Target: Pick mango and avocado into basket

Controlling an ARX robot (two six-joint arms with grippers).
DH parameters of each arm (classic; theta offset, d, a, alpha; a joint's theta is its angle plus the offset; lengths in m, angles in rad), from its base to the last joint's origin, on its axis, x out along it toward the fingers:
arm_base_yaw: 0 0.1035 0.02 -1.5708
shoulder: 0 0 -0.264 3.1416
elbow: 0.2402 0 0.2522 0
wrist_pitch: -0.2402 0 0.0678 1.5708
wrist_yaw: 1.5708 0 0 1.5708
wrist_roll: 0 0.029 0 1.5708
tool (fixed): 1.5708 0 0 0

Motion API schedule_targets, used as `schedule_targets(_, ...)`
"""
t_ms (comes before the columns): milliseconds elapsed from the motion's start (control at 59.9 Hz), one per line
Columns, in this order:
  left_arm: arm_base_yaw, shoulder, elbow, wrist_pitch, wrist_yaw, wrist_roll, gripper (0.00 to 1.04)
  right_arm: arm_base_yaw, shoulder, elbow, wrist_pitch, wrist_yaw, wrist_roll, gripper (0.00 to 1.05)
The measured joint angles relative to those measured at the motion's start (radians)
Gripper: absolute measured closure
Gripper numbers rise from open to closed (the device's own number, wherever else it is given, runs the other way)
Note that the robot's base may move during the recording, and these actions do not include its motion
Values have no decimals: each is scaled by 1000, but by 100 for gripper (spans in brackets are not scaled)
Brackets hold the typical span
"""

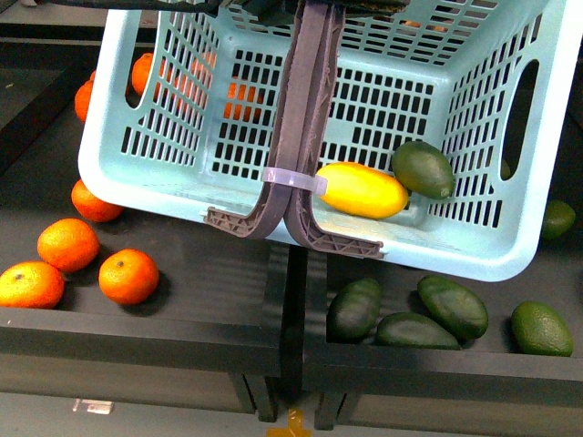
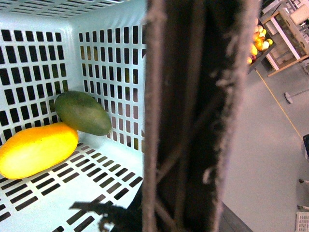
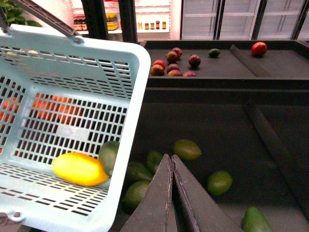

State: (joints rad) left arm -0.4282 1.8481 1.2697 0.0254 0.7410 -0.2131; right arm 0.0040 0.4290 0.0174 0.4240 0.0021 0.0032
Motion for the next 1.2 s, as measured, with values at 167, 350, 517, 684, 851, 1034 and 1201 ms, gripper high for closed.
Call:
schedule_targets(167, 0, 0, 0, 0, 0, 0, 100, 0, -79, 0, -74, 0, 0, 103)
schedule_targets(350, 0, 0, 0, 0, -1, 0, 100, 0, -148, 0, -142, 0, 0, 103)
schedule_targets(517, 0, 0, 0, 0, -1, 0, 100, 0, -198, 0, -192, 0, 0, 103)
schedule_targets(684, 0, 0, 0, 0, -1, 0, 100, 0, -235, 0, -230, 0, 0, 103)
schedule_targets(851, 0, 0, 0, 0, 0, 0, 100, -1, -381, 0, -406, 0, 0, 103)
schedule_targets(1034, -1, 0, 0, 0, -1, 0, 100, -1, -420, 0, -422, 0, 0, 103)
schedule_targets(1201, -1, 0, 0, 0, 0, 0, 100, -1, -422, 0, -422, 0, -1, 87)
